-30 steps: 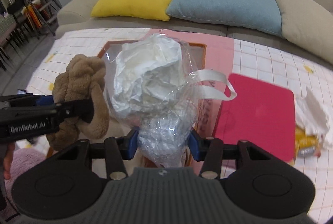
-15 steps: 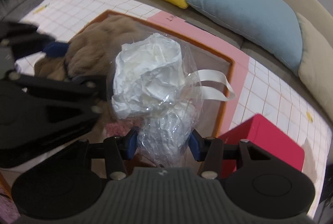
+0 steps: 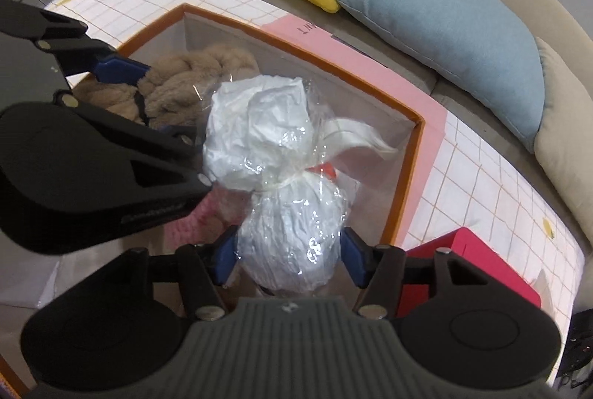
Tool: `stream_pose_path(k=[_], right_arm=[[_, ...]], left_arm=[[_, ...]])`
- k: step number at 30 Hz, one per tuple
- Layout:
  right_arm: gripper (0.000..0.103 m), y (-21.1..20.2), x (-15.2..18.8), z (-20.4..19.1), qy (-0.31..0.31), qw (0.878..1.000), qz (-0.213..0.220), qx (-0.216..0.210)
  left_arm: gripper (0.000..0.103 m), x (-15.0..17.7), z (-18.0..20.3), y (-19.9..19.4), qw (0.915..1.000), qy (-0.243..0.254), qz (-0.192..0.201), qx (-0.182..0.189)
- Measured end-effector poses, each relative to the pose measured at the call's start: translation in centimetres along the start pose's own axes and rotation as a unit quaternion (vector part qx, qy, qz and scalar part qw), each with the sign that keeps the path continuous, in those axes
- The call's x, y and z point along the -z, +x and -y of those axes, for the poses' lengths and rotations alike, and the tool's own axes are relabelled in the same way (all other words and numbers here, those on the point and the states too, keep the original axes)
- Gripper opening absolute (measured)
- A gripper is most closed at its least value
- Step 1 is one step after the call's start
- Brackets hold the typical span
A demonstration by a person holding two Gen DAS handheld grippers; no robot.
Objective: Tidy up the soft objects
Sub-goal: 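Lower the plush toy and clear bag into the white box and open both grippers, then move the left gripper to the yellow snack packet while the right reaches the white paper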
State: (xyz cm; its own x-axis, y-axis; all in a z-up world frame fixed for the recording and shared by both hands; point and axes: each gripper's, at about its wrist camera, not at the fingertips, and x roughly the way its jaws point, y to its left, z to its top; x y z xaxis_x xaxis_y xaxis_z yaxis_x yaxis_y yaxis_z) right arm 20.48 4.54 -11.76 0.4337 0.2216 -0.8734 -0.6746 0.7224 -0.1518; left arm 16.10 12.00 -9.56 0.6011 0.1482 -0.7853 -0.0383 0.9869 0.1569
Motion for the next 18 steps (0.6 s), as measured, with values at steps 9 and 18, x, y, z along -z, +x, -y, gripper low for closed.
stream_pose_path(k=[9, 18], right_arm=[[0.067, -2.8, 0.0, 0.9, 0.029, 0.999, 0.033, -0.024], [0.069, -8.2, 1.8, 2.3, 0.079, 0.992, 0.087, -0.055]], left_arm=[[0.076, -1.3, -1.9, -3.0, 0.9979, -0.039, 0.035, 0.038], [0.069, -0.7, -3.0, -7.5, 0.9912, -0.094, 0.066, 0.067]])
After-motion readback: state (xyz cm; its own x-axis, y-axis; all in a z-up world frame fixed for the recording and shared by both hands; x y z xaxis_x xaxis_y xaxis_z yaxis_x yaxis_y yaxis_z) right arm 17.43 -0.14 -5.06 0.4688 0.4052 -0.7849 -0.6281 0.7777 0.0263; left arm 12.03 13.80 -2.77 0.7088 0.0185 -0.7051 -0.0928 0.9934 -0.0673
